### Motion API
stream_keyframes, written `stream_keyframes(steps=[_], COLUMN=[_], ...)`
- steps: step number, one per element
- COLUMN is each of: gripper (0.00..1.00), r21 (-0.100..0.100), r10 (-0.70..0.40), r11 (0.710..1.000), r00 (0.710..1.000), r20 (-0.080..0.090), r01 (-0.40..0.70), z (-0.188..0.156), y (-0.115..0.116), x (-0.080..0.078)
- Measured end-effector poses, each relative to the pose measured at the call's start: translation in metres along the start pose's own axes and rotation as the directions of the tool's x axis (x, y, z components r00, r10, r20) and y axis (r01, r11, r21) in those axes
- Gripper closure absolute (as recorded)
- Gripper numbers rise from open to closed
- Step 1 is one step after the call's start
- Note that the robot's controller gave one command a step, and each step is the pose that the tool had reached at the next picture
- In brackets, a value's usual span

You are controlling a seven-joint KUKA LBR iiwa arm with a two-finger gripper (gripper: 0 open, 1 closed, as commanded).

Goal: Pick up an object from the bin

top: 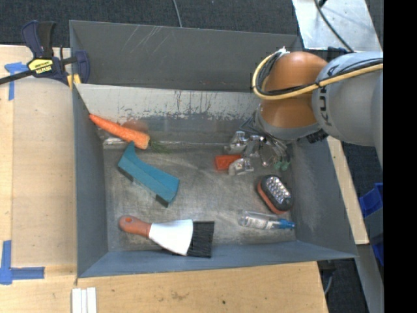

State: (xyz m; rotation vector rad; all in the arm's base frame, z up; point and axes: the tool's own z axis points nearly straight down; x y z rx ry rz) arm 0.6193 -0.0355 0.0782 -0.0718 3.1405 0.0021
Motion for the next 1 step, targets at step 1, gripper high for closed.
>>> stream_keyframes(steps=[1], gripper=[1.0], r21=[0.002], r10=[-0.119], r11=[0.993], r00=[0.993], r20=[0.005], r01=[0.119], z=[-0.1392], y=[0.0475], x=[0.0226])
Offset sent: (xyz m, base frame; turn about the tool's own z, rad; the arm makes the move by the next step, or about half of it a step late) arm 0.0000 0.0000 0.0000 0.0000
